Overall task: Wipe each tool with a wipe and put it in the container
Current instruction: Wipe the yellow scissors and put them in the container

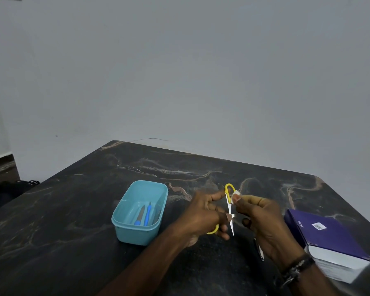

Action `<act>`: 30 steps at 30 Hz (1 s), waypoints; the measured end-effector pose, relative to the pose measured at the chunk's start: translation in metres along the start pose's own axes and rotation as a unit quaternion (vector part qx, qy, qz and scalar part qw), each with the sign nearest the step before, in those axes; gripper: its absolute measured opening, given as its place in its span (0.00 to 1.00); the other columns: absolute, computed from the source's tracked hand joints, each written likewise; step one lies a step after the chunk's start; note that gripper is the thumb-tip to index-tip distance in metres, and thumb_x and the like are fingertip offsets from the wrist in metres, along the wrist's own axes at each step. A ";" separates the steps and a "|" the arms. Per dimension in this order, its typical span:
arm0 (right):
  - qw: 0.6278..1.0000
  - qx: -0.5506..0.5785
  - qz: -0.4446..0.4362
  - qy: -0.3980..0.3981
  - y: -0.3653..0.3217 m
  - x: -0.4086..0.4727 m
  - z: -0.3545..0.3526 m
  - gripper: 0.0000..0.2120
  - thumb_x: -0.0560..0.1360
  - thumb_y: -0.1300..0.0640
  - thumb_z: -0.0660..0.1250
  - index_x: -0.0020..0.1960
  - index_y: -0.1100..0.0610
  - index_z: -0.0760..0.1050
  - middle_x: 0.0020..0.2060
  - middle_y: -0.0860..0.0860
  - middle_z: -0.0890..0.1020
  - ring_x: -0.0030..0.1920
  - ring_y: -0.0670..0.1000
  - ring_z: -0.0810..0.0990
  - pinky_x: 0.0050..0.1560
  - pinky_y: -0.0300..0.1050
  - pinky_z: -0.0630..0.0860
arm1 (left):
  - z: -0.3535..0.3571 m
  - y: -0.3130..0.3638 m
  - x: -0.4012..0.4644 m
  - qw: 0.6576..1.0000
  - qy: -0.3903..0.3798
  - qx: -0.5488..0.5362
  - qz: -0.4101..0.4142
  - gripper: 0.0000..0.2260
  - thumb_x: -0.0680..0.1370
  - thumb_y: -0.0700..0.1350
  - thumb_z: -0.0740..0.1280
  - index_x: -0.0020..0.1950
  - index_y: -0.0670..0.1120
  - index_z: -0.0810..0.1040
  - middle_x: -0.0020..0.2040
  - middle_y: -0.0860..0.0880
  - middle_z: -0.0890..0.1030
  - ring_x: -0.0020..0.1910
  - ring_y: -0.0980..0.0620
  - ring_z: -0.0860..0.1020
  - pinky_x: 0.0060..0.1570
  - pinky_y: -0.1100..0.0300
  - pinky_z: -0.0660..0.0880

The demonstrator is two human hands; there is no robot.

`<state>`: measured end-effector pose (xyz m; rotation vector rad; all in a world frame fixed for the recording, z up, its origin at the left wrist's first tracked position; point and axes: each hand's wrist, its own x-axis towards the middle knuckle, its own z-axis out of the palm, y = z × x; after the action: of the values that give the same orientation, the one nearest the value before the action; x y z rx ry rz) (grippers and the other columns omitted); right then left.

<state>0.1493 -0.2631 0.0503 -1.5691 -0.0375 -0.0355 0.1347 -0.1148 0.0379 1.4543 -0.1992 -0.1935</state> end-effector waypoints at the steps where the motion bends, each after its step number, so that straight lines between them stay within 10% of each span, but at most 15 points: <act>1: 1.000 -0.001 0.002 0.010 0.001 0.002 -0.002 0.08 0.73 0.59 0.71 0.41 0.64 0.82 0.32 0.57 0.80 0.34 0.52 0.72 0.31 0.43 0.66 | 0.000 0.000 -0.001 1.000 -0.009 0.007 -0.008 0.29 0.74 0.28 0.67 0.73 0.46 0.68 0.31 0.46 0.78 0.28 0.53 0.76 0.31 0.56 0.81; 10: 0.999 -0.018 -0.025 0.030 0.005 0.013 -0.007 0.10 0.76 0.58 0.68 0.40 0.63 0.82 0.31 0.56 0.77 0.33 0.51 0.71 0.31 0.43 0.66 | -0.006 0.010 -0.002 0.999 0.028 0.023 -0.022 0.25 0.72 0.32 0.72 0.68 0.45 0.74 0.37 0.44 0.83 0.31 0.52 0.79 0.33 0.56 0.80; 22: 0.997 0.061 -0.026 0.042 0.006 0.017 -0.009 0.07 0.74 0.60 0.69 0.42 0.63 0.83 0.40 0.61 0.79 0.31 0.47 0.71 0.31 0.42 0.66 | -0.003 0.014 0.001 0.940 0.199 -0.276 0.018 0.25 0.67 0.28 0.74 0.60 0.42 0.72 0.44 0.34 0.84 0.39 0.40 0.85 0.40 0.49 0.83; 30: 0.996 0.080 0.016 0.017 0.008 0.013 -0.003 0.06 0.73 0.60 0.70 0.41 0.62 0.83 0.41 0.59 0.80 0.34 0.48 0.71 0.32 0.42 0.66 | 0.003 0.012 0.002 0.924 0.220 -0.307 0.056 0.07 0.69 0.33 0.75 0.44 0.39 0.79 0.36 0.42 0.83 0.34 0.48 0.82 0.39 0.55 0.82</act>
<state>0.1622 -0.2661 0.0433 -1.4074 0.0115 -0.0345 0.1354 -0.1172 0.0503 0.8256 0.1406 0.1597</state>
